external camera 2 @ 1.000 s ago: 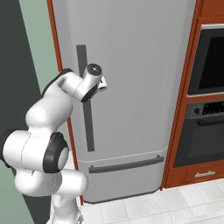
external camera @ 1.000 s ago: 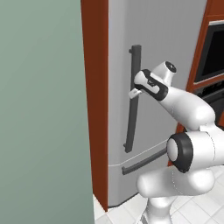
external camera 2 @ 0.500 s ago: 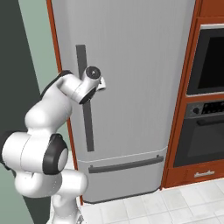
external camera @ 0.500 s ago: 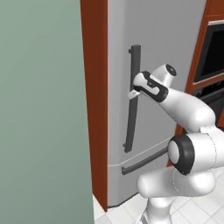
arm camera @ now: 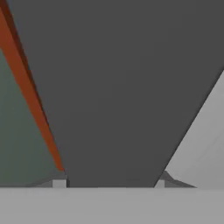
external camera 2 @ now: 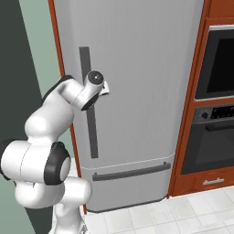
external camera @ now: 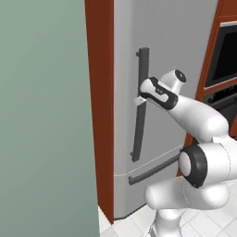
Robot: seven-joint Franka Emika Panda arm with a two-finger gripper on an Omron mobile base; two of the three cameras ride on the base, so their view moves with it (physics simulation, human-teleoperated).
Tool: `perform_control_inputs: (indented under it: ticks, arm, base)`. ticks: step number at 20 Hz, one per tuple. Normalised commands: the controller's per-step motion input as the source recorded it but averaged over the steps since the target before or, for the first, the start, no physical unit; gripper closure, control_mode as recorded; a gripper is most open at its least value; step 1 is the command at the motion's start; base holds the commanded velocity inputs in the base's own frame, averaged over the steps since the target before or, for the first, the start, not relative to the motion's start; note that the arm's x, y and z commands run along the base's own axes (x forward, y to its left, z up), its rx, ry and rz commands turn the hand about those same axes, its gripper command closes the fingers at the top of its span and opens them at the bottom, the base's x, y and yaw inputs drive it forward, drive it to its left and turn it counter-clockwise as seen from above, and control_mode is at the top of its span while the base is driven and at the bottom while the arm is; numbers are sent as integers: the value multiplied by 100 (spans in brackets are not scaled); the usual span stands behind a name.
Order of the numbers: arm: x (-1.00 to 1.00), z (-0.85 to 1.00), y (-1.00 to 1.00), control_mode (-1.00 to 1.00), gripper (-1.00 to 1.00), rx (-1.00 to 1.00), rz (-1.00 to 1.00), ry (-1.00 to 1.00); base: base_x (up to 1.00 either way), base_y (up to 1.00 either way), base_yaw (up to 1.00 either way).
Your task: Retrieve the butter from the fridge and place it on a plate on the dining table. Then retrieve the butter knife by the fridge and place it near the plate.
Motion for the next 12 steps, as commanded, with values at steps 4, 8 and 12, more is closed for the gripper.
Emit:
perform_control_inputs:
  ticks: [4,8,12]
  arm:
    - [-23,8,-69,-100,100,0,0,11]
    - [-69,5,-96,-100,100,3,0,1]
    - [-89,1,-100,-100,100,10,0,0]
  base:
    - [0,0,0]
    - [0,0,0]
    - [0,0,0]
